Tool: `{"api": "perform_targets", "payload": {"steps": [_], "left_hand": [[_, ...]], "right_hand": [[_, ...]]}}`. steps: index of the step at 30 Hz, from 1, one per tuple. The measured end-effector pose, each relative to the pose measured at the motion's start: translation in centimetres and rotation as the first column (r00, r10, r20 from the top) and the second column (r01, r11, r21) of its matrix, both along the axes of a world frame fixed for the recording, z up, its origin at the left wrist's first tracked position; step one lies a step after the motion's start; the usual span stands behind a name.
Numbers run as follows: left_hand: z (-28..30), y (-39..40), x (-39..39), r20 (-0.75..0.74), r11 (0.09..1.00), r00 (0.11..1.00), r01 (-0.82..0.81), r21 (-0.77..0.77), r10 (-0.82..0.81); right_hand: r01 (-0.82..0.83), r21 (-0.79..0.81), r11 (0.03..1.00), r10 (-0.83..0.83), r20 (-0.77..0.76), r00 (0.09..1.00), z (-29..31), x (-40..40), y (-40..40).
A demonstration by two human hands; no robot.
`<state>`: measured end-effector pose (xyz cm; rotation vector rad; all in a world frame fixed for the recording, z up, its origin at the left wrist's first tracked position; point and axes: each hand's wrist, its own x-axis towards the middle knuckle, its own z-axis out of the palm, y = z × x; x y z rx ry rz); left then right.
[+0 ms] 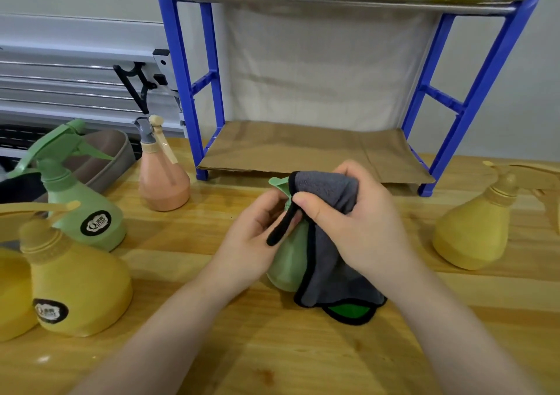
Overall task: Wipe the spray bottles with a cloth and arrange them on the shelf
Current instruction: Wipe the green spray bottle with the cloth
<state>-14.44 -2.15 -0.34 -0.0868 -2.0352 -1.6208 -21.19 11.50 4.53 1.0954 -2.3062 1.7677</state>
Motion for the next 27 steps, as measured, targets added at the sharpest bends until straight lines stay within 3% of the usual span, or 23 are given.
{"api": "perform_targets", "payload": {"steps": [3, 6, 8, 11, 13, 15, 19, 22, 25, 27], "left_hand": [[0.2, 0.0, 0.2, -0.031, 1.0, 0.999, 0.008, -0.024, -0.008], [0.0, -0.1, 0.3, -0.031, 1.0, 1.0, 0.001, -0.021, -0.002], [0.1, -0.1, 0.2, -0.016, 0.996, 1.0, -0.008, 0.085, 0.009], [0.1, 0.0, -0.1, 0.003, 0.969, 1.0, -0.013, 0.246, 0.013], [0.0, 0.1, -0.2, -0.006, 0.963, 1.0, -0.005, 0.269, 0.007], [-0.2, 0.0, -0.2, -0.019, 0.962, 1.0, 0.02, 0.274, -0.016], [-0.1, 0.1, -0.2, -0.022, 0.989, 1.0, 0.002, 0.148, 0.001], [-0.1, 0.0, -0.1, -0.009, 0.991, 1.0, -0.01, 0.134, 0.012], [0.1, -0.2, -0.1, -0.006, 0.99, 1.0, -0.02, 0.139, 0.021], [0.1, -0.2, -0.1, -0.009, 0.981, 1.0, -0.027, 0.191, 0.029]], "right_hand": [[-0.188, -0.013, 0.982, 0.188, 0.108, 0.976, -0.2, -0.9, 0.8], [-0.436, -0.104, 0.894, 0.444, 0.338, 0.83, -0.3, -2.1, 2.4], [-0.48, -0.124, 0.869, 0.484, 0.417, 0.769, -0.2, -2.5, 2.7], [-0.29, 0.063, 0.955, 0.27, 0.221, 0.937, -0.8, -2.4, 2.2], [-0.142, 0.15, 0.978, 0.139, 0.031, 0.99, -1.3, -2.0, 1.7], [-0.028, 0.176, 0.984, 0.049, -0.121, 0.991, -1.8, -1.7, 1.5], [0.051, 0.142, 0.989, -0.005, -0.305, 0.952, -2.3, -1.9, 1.8], [-0.001, 0.173, 0.985, 0.048, -0.27, 0.962, -2.2, -2.2, 1.8], [-0.119, 0.19, 0.974, 0.145, -0.128, 0.981, -2.0, -2.6, 1.9], [-0.223, 0.108, 0.969, 0.224, 0.004, 0.975, -2.0, -2.8, 2.0]]}}
